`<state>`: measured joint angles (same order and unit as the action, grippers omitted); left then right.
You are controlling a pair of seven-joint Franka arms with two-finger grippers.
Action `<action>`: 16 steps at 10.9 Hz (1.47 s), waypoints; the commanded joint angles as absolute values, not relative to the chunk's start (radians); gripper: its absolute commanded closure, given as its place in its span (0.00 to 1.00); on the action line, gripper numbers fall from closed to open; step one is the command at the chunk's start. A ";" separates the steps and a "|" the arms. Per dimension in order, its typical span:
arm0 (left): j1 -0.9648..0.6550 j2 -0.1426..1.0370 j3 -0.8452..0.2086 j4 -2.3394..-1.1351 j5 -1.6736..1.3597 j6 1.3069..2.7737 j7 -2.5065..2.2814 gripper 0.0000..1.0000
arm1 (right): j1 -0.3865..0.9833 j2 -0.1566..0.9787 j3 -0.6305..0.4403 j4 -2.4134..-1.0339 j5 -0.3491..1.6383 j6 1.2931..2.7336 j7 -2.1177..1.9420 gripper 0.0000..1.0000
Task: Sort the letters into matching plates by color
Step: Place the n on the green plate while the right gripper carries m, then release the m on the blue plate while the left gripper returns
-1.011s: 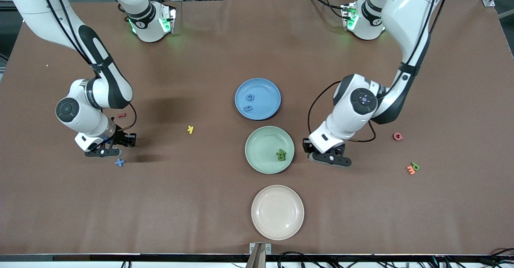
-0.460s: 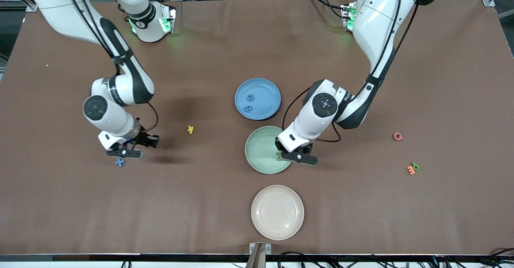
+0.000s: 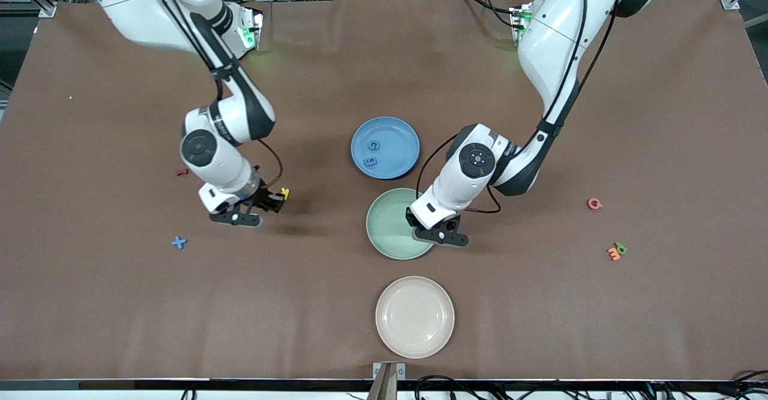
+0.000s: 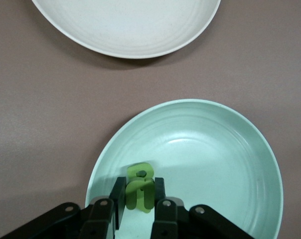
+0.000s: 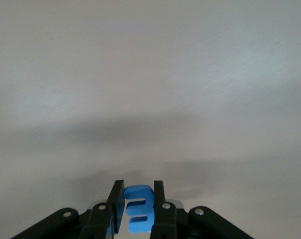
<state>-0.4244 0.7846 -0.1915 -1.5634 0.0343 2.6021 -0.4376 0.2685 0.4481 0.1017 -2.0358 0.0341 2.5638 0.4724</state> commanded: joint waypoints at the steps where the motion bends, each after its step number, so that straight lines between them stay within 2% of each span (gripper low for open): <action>1: -0.442 0.834 -0.178 -1.506 0.012 2.622 -0.454 1.00 | 0.377 0.434 0.130 -2.000 0.058 2.502 0.618 0.80; 4: -0.446 0.839 -0.178 -1.499 0.012 2.622 -0.454 1.00 | 0.446 0.437 0.192 -1.991 0.058 2.488 0.741 0.80; 5: -0.448 0.841 -0.178 -1.499 0.012 2.623 -0.456 0.84 | 0.484 0.440 0.193 -1.990 0.058 2.488 0.774 0.80; 6: -0.446 0.841 -0.176 -1.499 0.012 2.623 -0.456 0.34 | 0.527 0.446 0.193 -1.988 0.058 2.485 0.800 0.79; 7: -0.448 0.838 -0.175 -1.500 0.014 2.625 -0.456 0.00 | 0.567 0.448 0.193 -1.988 0.058 2.485 0.833 0.79; 10: -0.451 0.815 -0.172 -1.508 0.018 2.623 -0.489 0.00 | 0.659 0.452 0.193 -1.979 0.058 2.485 0.905 0.78; 11: -0.448 0.795 -0.146 -1.512 0.021 2.619 -0.485 0.00 | 0.684 0.468 0.193 -1.974 0.058 2.487 0.945 0.74; 12: -0.446 0.758 -0.121 -1.531 0.021 2.596 -0.482 0.00 | 0.707 0.491 0.193 -1.956 0.057 2.485 0.989 0.63; 13: -0.439 0.726 -0.104 -1.539 0.023 2.544 -0.462 0.00 | 0.716 0.497 0.195 -1.950 0.057 2.485 1.005 0.46; 14: -0.431 0.698 -0.078 -1.543 0.023 2.473 -0.386 0.00 | 0.721 0.497 0.195 -1.950 0.058 2.485 1.026 0.17; 15: -0.405 0.669 -0.063 -1.555 0.021 2.415 -0.279 0.00 | 0.721 0.497 0.193 -1.950 0.055 2.479 1.035 0.00; 16: -0.378 0.629 -0.040 -1.596 0.021 2.389 -0.193 0.00 | 0.712 0.497 0.193 -1.945 0.049 2.467 1.026 0.00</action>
